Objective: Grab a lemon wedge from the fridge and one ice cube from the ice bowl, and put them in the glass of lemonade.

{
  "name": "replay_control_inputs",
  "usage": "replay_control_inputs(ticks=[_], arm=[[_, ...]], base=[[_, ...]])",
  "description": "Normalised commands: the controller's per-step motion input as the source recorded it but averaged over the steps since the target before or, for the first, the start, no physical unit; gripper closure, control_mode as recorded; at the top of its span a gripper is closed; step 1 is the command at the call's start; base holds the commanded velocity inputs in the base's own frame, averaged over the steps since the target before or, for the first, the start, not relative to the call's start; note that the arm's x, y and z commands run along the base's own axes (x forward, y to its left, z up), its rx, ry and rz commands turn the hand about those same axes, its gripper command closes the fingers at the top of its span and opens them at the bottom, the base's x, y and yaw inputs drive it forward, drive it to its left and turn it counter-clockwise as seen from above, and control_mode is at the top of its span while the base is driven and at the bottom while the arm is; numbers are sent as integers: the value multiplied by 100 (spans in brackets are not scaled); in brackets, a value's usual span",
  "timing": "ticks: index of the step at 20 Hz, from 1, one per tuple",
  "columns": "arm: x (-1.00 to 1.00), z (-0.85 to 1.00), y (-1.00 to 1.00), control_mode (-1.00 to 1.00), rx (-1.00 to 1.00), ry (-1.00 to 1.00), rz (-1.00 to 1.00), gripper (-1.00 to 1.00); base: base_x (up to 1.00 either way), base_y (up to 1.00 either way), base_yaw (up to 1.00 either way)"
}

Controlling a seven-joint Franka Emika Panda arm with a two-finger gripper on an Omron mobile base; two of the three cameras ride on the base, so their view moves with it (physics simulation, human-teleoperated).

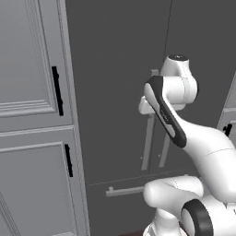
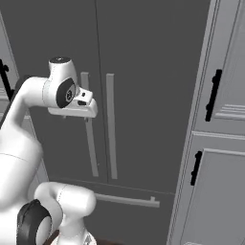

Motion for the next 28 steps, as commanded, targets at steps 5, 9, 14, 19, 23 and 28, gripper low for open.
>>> replay_control_inputs(ticks=[5, 9, 14, 19, 23, 28], arm=[[0, 0, 0, 100, 0, 0, 0, -100], [0, 0, 0, 100, 0, 0, 0, -100], [0, 0, 0, 100, 0, 0, 0, -100], [0, 0, 0, 100, 0, 0, 0, -100], [0, 0, 0, 100, 0, 0, 0, -100], [0, 0, 0, -100, 0, 0, 0, -100]], base=[[-78, -17, 0], [-26, -73, -6], [0, -21, -3], [-42, 0, 0], [-42, 3, 1], [-10, 0, 1]])
